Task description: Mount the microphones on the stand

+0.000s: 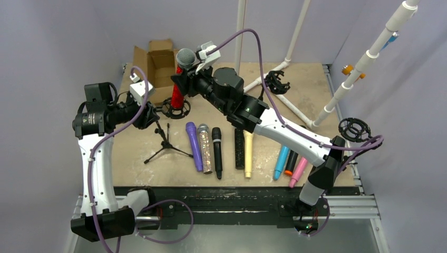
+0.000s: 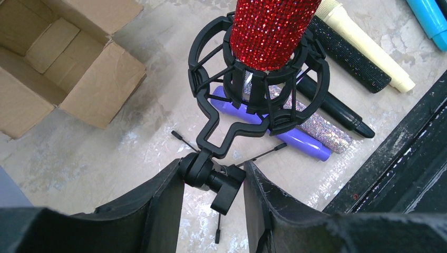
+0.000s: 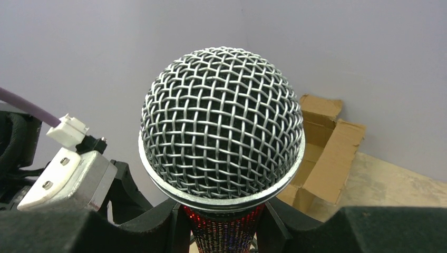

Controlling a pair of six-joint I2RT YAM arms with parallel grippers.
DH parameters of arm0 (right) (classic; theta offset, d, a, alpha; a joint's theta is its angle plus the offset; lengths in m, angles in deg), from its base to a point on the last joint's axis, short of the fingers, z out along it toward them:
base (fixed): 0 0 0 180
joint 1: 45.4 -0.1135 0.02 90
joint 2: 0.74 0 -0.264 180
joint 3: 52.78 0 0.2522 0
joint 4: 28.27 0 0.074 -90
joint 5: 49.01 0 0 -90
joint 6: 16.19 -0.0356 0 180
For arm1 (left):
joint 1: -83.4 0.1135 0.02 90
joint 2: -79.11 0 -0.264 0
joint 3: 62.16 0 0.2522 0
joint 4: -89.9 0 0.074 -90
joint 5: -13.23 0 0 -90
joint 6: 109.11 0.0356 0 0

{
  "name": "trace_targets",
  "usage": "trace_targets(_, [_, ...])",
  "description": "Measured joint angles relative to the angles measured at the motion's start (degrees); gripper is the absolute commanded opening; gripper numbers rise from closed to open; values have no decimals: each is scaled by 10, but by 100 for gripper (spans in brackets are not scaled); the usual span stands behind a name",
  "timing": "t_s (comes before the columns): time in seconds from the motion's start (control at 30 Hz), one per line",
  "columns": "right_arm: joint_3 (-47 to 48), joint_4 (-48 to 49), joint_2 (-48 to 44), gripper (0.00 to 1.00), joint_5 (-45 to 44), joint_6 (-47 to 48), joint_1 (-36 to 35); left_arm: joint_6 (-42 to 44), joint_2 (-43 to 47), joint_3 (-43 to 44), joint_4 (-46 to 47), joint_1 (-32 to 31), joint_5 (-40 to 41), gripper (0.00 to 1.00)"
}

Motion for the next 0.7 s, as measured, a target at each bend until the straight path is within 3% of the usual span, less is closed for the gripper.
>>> trace_targets(0.47, [66,-62,36,0,-179,-14,-64,6,6,-6,1,0,4,3])
trace_targets(0.7, [66,-61,40,0,-229,-24,-73,10,6,-6,1,0,3,1])
